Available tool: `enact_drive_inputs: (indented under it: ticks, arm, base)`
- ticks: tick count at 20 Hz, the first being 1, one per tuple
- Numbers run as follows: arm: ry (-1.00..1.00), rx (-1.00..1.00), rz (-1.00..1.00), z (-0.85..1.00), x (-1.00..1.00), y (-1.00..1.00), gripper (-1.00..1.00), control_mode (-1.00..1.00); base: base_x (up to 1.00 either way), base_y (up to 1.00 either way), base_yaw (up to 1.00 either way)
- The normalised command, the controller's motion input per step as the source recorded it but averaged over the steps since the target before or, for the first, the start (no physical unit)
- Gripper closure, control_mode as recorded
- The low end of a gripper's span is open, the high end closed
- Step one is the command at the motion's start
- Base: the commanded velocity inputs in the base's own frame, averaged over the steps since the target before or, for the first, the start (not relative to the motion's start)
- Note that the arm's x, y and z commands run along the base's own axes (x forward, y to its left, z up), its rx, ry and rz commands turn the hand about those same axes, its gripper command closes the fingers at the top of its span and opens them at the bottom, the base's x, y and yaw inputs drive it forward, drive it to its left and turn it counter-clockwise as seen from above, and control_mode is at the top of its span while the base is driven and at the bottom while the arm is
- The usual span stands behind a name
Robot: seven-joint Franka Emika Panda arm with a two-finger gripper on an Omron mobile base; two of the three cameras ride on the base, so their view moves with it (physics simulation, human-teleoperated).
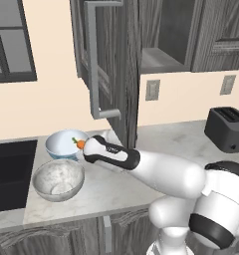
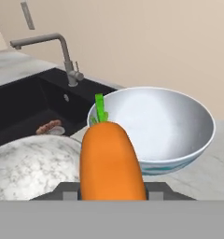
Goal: Pick the carrots from the cabinet and place them in one bowl. Pick the potato from the sink and place it in the other bowl.
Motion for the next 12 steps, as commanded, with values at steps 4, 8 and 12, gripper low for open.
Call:
enact_drive_inputs:
  ticks: [4,8,12]
  arm:
    - [0.01,0.0,0.03,0.0,-0.15,0.36,1.0,-1.0]
    - [0.01,0.0,0.07,0.0,-0.34,0.23,1.0,-1.0]
    - [0.0,0.0,0.07,0.0,-0.29,0.19,1.0,-1.0]
  base:
    - [0.0,0.0,0.0]
    - [0.0,0.0,0.0]
    - [0.0,0.0,0.0]
